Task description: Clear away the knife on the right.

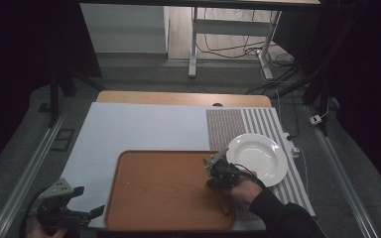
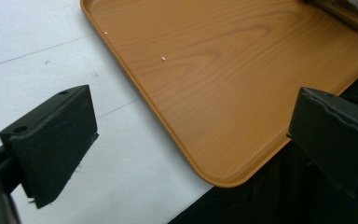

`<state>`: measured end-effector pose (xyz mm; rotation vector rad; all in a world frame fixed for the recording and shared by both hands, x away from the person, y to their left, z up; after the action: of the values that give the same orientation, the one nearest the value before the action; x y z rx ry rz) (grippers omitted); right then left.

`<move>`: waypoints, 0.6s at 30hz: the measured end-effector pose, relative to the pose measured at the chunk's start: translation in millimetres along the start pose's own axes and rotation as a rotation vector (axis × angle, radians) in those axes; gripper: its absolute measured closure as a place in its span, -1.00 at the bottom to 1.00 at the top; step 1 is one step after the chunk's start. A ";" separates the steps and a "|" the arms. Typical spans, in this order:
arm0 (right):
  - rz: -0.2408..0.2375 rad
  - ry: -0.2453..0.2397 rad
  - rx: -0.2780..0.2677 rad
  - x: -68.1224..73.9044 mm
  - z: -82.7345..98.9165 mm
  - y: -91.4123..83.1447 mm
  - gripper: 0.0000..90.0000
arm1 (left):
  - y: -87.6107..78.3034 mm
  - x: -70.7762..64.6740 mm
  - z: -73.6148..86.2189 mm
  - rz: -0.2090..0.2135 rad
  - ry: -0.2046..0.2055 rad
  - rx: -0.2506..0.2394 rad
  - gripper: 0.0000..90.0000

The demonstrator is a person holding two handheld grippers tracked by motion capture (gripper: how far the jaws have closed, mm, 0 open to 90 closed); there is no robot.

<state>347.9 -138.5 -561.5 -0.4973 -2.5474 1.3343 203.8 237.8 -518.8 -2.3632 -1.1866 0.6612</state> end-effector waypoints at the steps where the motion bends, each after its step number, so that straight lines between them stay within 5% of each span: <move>1: 0.006 0.005 0.001 -2.1 1.9 -1.6 1.00 | 0.1 -0.2 0.0 0.001 -0.001 0.000 -0.98; 18: 0.042 0.052 0.011 -13.7 17.3 -14.6 1.00 | 0.6 -0.1 -0.2 -0.004 0.002 0.000 -0.98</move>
<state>351.7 -164.6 -559.7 -0.5791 -2.4994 1.3310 204.2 237.4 -518.9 -2.3607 -1.1900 0.6567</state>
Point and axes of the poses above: each handheld gripper's, and its own axes: y roughly forward along the jaws, z roughly out of its underside, x roughly to its left, the point moved 7 cm from there along y, roughly forward along the jaws, and after that the axes turned 10 degrees about -x, right-handed, at the moved point
